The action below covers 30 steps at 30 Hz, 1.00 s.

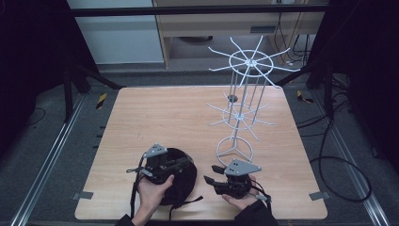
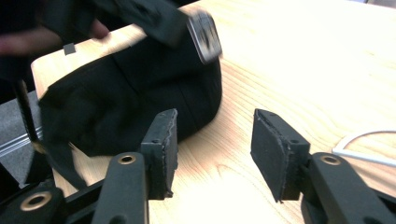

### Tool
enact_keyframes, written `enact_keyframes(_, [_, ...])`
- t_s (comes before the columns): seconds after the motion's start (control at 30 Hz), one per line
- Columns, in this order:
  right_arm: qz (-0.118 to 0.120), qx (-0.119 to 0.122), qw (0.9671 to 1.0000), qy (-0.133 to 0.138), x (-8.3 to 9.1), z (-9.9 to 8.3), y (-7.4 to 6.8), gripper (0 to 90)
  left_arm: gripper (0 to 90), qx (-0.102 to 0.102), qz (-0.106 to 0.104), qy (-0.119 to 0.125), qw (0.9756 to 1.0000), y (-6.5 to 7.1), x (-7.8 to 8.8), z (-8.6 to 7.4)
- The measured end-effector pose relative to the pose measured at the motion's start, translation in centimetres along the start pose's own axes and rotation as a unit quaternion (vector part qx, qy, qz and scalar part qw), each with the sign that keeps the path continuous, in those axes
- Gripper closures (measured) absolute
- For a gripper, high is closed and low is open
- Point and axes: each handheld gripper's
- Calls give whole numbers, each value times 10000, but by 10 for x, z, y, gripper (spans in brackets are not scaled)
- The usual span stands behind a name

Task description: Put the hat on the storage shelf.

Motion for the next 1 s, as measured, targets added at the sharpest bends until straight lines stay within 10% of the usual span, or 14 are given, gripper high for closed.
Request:
enact_keyframes(0.53, [706, -558, 9941, 610, -16, 16, -7, 365, 833, -675, -587, 645, 9939, 37, 37, 17])
enact_keyframes(0.73, [754, -454, 9941, 641, -17, 19, -10, 792, 832, -717, -640, 655, 9932, 37, 38, 17])
enact_keyframes(1.0, [311, 1, 9978, 592, -7, 33, -13, 838, 828, -1012, -459, 794, 9906, 36, 50, 19])
Point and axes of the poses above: each handheld gripper's, and its own axes: x roughly backward along the jaws, z roughly out of its top, y roughly to its right, and after that the axes turned 10 degrees about x, right-handed
